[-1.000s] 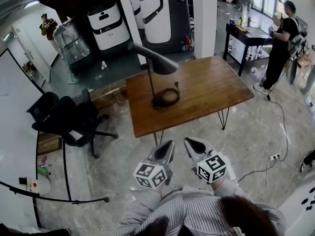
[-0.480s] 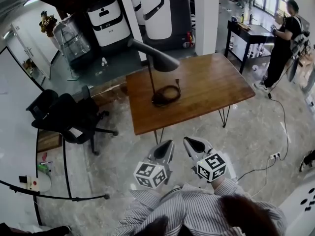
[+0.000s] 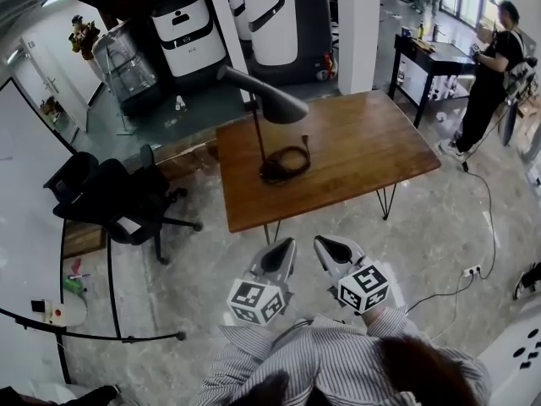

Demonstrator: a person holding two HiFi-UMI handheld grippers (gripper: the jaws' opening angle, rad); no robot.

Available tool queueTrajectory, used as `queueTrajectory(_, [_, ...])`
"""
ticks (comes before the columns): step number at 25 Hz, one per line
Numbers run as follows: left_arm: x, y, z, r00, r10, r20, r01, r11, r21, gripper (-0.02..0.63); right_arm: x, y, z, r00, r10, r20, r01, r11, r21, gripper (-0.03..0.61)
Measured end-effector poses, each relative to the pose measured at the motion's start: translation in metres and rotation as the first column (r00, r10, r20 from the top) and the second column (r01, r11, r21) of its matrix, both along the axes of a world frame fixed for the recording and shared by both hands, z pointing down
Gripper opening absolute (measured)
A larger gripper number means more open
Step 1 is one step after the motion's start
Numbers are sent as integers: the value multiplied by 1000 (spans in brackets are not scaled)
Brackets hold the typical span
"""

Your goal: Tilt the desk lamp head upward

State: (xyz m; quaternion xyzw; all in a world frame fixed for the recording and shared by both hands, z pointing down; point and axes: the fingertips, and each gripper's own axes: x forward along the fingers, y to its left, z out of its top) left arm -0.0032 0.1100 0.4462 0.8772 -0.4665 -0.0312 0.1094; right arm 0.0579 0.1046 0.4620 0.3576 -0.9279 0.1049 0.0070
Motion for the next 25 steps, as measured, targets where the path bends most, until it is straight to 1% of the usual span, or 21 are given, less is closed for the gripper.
queueTrajectory(3, [6, -8, 7, 1000, -10, -18, 10, 1000, -21, 3, 7, -3, 6, 1000, -6, -4, 6, 1000, -14, 2])
queueTrajectory(7, [13, -15, 29, 1000, -28, -9, 28, 996, -80, 3, 17, -12, 17, 1000, -1, 12, 1, 999, -44, 2])
queueTrajectory(9, [9, -21, 35, 999, -44, -10, 43, 995, -94, 3, 16, -19, 19, 1000, -6, 23, 7, 998, -55, 2])
queueTrajectory(12, [-1, -38, 40, 997, -68, -21, 65, 993, -97, 3, 10, -34, 23, 1000, -15, 16, 16, 998, -55, 2])
queueTrajectory(18, [-28, -98, 44, 997, -82, -13, 80, 992, -94, 3, -11, -91, 32, 1000, -14, -18, 13, 998, -55, 2])
queueTrajectory(23, [-65, -169, 38, 996, -89, 25, 91, 992, -90, 3, -36, -159, 22, 1000, 19, -20, -20, 999, -27, 3])
queueTrajectory(25, [-81, -197, 35, 996, -90, 28, 92, 992, -86, 3, -49, -185, 19, 999, 30, -21, -30, 999, -23, 3])
